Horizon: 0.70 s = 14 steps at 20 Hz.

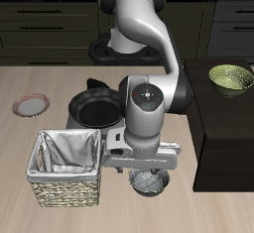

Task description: Place the black bowl in the basket

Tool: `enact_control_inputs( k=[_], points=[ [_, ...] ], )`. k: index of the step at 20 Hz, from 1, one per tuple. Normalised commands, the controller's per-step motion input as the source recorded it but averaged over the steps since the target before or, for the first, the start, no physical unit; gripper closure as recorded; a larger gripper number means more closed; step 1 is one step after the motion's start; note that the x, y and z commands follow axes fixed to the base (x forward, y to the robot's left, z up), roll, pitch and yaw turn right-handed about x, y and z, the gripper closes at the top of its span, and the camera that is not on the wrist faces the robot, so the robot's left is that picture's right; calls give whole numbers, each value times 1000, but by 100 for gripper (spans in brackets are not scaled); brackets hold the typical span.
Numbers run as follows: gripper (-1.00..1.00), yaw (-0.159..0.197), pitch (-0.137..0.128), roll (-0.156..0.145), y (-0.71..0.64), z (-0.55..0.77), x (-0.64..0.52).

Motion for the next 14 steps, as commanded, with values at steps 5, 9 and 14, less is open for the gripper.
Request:
enact_control_inputs(
  k=[5, 9, 14],
  points=[
    [-100, -39, 70, 15, -63, -342, -12],
    [100, 30, -2, -1, -76, -105, -77],
    [100, 0, -27, 8, -76, 152, -35]
  ],
)
